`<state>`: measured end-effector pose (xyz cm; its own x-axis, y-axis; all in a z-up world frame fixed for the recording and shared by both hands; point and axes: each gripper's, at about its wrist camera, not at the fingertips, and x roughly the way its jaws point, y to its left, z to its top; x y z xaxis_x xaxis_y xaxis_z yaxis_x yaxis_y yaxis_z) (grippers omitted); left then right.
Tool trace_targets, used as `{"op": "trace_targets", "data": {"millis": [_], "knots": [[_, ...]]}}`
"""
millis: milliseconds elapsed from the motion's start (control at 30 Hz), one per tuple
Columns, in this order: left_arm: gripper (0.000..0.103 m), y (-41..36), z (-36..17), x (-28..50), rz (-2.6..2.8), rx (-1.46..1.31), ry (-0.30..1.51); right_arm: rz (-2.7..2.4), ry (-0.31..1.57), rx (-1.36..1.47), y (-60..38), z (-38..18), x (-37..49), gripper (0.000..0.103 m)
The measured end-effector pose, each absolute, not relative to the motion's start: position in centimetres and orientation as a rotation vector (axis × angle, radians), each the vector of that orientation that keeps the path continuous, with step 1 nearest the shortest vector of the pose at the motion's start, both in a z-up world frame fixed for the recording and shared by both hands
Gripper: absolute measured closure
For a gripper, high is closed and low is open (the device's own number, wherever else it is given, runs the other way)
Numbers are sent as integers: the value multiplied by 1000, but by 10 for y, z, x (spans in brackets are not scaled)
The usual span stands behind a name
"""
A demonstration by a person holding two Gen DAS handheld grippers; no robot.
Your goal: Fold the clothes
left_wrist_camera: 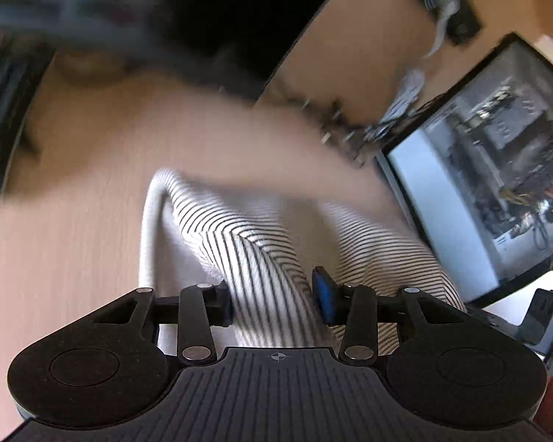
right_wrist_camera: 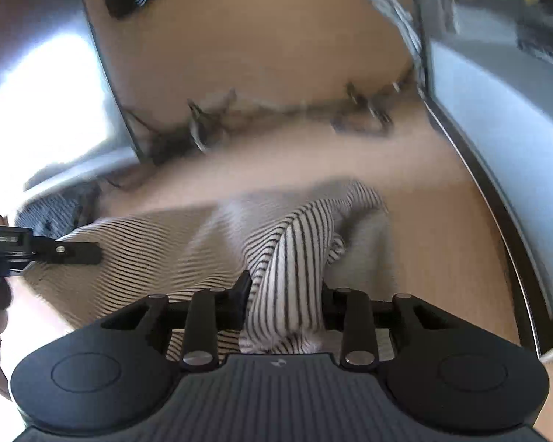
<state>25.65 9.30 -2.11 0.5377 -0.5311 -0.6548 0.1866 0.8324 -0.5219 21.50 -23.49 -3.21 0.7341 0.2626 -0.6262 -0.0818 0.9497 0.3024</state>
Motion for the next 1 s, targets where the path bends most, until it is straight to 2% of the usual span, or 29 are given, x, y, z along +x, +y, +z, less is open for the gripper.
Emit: {"op": "trace_targets", "data": {"millis": [200, 267, 300, 467, 600, 700, 800, 900, 1000], "knots": [[55, 95, -37, 259, -383, -348, 956, 127, 802, 178, -234, -55, 216, 70], [50, 101, -44, 252, -365, -357, 973, 114, 817, 177, -237, -59, 208, 57], [49, 104, -47, 248, -356, -361, 982, 113, 820, 169, -238, -57, 203, 54], [36, 116, -23, 234, -296, -320, 926, 71, 755, 56, -241, -34, 187, 16], [23, 108, 17, 225, -380, -349, 830, 103, 637, 103, -241, -7, 185, 16], [14, 83, 21, 222, -481, -369, 825, 153, 563, 112, -230, 5, 191, 16], [13, 63, -3, 226, -517, -374, 911, 220, 596, 160, -221, -4, 206, 16], [12, 57, -37, 230, -481, -397, 1019, 229, 734, 249, -221, -36, 222, 16], [8, 59, -49, 232, -488, -418, 1013, 225, 753, 225, -217, -53, 215, 15]]}}
